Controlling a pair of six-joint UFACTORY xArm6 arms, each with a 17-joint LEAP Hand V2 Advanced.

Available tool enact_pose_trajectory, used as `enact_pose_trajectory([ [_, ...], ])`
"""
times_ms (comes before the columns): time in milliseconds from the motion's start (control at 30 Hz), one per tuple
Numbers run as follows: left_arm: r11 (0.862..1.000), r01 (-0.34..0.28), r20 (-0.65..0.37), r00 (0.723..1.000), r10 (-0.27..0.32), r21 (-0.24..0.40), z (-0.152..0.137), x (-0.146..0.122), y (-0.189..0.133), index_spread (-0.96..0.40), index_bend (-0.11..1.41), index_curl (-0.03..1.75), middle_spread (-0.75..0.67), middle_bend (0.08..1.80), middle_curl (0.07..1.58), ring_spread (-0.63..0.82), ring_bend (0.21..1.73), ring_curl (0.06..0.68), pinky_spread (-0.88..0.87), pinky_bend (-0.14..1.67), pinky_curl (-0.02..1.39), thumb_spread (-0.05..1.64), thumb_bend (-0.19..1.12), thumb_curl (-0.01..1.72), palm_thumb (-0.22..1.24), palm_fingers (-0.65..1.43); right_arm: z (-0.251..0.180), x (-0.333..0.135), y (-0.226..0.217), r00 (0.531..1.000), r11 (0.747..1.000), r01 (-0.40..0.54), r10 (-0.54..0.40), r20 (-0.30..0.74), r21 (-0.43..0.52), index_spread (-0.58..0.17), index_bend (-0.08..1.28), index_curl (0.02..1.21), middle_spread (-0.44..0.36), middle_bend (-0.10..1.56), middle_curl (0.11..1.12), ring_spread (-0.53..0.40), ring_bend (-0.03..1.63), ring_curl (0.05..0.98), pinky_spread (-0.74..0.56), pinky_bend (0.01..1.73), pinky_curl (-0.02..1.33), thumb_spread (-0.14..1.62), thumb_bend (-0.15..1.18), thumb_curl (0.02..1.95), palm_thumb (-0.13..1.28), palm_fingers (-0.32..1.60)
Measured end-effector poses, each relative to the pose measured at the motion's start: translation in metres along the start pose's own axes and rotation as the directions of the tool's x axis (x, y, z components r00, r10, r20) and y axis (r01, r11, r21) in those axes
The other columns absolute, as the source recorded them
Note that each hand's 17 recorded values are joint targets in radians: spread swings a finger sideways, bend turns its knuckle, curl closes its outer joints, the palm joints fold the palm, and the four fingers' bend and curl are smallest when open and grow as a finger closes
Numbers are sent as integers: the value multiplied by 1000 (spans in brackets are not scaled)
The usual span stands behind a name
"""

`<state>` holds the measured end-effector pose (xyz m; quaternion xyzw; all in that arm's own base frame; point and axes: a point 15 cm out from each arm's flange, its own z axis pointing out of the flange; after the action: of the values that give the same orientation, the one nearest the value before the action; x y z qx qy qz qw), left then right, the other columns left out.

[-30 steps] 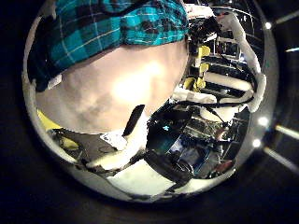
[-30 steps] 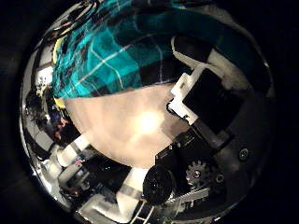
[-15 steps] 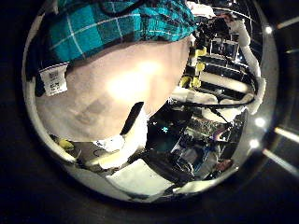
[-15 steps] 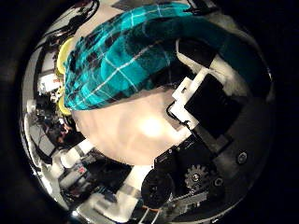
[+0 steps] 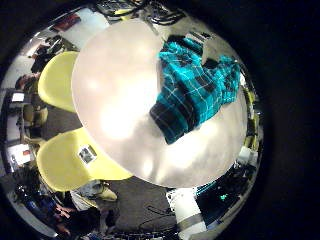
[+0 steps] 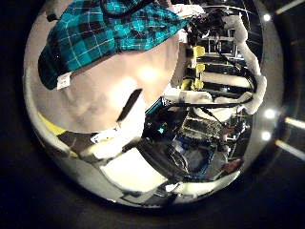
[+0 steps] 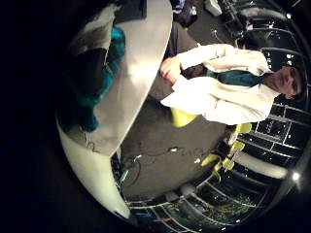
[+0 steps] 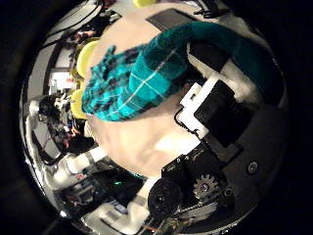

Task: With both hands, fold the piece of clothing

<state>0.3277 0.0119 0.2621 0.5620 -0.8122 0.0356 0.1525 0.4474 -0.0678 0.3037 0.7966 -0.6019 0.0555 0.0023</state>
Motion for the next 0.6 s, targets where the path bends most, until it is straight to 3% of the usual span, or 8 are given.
enact_pose_trajectory([
  [133, 996, 82, -13, 997, -82, 39, -11, -31, 18, -177, 156, 386, -122, 349, 408, -165, 774, 248, 7, 369, 329, 1148, -14, 297, 385, 527, -36, -65, -19, 990, 988, 138, -138, -6, 67, -279, 1123, 897, -173, 1284, 904, -250, 1378, 809, -229, 1191, 1085, 1135, -3, 857, 1071, 987],
  [267, 988, 142, -25, 990, -141, 64, -19, -54, 38, -193, 171, 386, -179, 399, 454, -242, 817, 275, -89, 410, 351, 1156, -16, 303, 400, 529, -68, -143, -38, 959, 950, 284, -285, -12, 132, -275, 1122, 894, -169, 1279, 903, -249, 1371, 814, -229, 1178, 1112, 1121, -5, 879, 1068, 998],
  [467, 974, 209, -53, 977, -205, 92, -22, -78, 74, -199, 186, 400, -217, 418, 492, -287, 841, 297, -160, 456, 372, 1178, -15, 307, 418, 502, -83, -283, -60, 857, 844, 512, -515, -27, 159, -268, 1114, 884, -164, 1270, 900, -249, 1345, 819, -227, 1153, 1140, 1104, -6, 919, 1056, 1024],
  [600, 970, 218, -54, 975, -213, 104, -22, -83, 86, -201, 193, 413, -223, 413, 509, -297, 853, 307, -180, 471, 380, 1187, -16, 308, 422, 487, -60, -348, -84, 799, 791, 601, -600, -45, 115, -266, 1106, 879, -163, 1262, 900, -248, 1339, 820, -227, 1136, 1153, 1103, -9, 935, 1043, 1036],
])
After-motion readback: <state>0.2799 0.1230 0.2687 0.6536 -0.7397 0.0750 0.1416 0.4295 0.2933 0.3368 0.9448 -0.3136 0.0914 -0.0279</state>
